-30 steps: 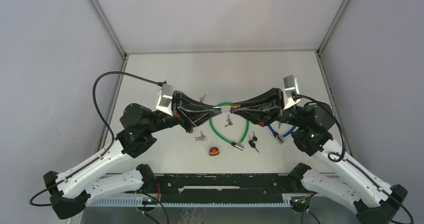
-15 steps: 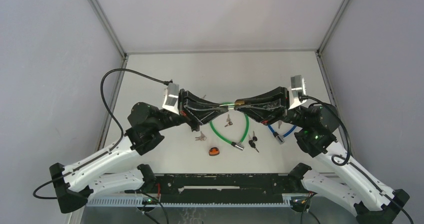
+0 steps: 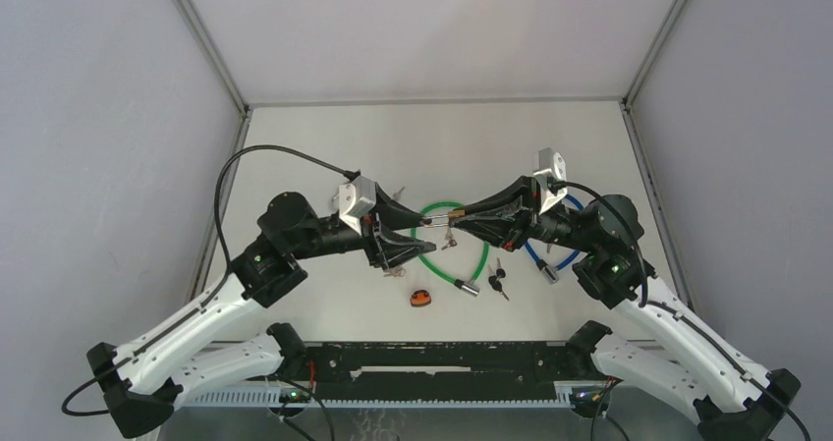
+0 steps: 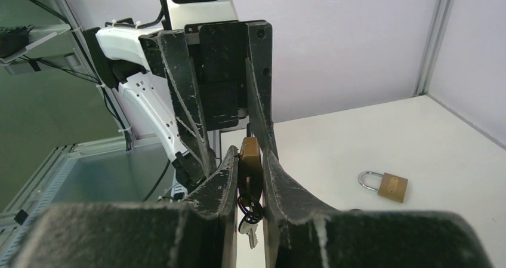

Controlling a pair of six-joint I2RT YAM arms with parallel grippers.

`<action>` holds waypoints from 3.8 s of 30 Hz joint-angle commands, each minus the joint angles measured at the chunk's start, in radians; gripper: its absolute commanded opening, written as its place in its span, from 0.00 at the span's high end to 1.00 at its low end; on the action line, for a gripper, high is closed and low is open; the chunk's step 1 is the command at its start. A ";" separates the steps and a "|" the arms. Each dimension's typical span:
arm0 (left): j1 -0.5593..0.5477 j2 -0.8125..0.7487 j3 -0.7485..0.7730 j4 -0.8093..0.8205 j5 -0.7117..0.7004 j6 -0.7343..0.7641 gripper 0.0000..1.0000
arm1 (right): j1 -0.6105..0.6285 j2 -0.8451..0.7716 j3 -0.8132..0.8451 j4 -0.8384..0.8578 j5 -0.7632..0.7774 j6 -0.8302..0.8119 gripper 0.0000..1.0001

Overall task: Lock with the key
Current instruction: Lock the lock.

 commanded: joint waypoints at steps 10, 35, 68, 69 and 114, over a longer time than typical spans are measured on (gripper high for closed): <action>0.039 0.037 0.101 -0.035 0.137 0.021 0.39 | 0.020 0.027 0.012 0.054 -0.059 0.019 1.00; 0.033 -0.005 0.110 -0.228 0.092 0.227 1.00 | -0.031 -0.008 0.182 -0.530 -0.128 -0.316 0.26; 0.034 -0.008 0.124 -0.332 0.095 0.326 1.00 | 0.057 0.134 0.306 -0.720 -0.114 -0.522 0.54; 0.034 -0.008 0.125 -0.334 0.094 0.327 1.00 | 0.057 0.137 0.311 -0.721 -0.116 -0.518 0.53; 0.355 -0.120 -0.128 -0.961 -0.240 1.066 1.00 | 0.036 0.217 0.065 -0.481 -0.029 -0.305 1.00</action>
